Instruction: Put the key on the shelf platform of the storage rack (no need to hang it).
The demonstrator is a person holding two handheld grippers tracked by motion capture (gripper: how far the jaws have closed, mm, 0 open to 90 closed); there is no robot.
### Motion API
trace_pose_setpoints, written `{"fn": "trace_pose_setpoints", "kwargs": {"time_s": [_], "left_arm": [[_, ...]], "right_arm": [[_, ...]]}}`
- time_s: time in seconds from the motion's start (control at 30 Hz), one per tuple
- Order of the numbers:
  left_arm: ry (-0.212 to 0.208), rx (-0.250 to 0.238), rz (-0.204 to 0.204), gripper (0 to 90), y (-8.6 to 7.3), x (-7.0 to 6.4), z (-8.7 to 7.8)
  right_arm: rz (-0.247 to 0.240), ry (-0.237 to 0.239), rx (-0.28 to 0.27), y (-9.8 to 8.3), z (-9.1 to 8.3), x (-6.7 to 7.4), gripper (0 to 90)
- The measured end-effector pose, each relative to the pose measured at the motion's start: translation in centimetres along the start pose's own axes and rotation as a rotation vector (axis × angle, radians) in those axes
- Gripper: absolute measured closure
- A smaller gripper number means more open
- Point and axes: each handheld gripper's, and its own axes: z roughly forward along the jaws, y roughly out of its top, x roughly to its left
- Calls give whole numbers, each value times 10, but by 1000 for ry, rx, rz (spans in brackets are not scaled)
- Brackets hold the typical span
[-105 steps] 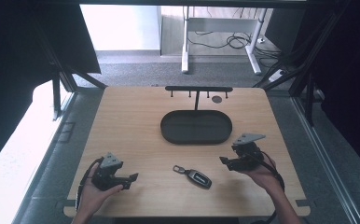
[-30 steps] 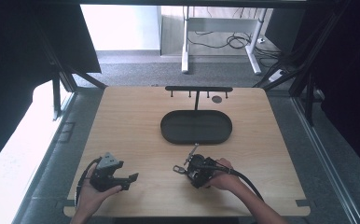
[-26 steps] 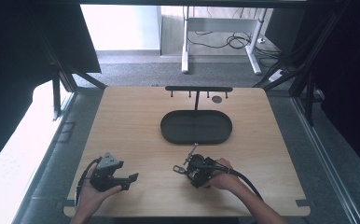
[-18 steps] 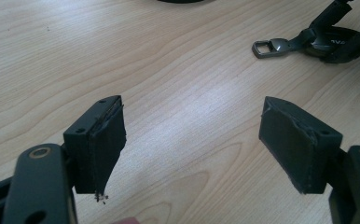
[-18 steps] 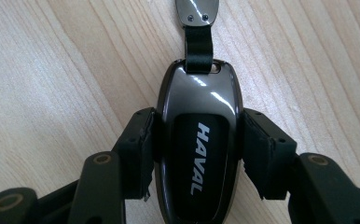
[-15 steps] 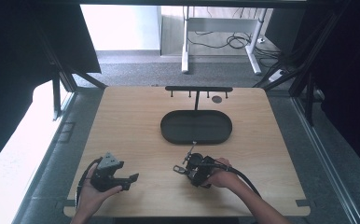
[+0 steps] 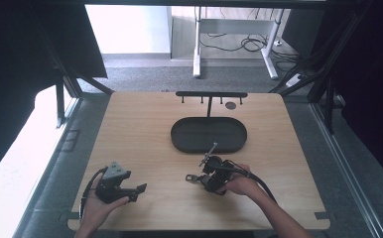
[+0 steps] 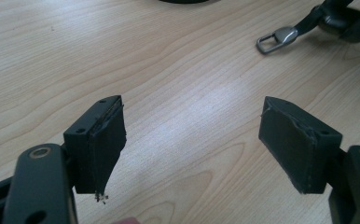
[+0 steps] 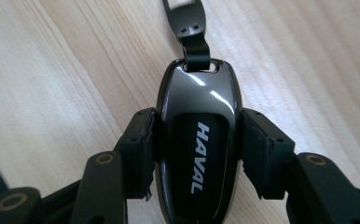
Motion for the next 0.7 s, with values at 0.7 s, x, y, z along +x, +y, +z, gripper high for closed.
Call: {"fn": "trace_pose_setpoints", "kwargs": {"time_s": [0.7], "left_arm": [[3, -7, -1, 232, 0, 0, 0]], "right_arm": [[-22, -47, -114, 16, -49, -8, 492]]}}
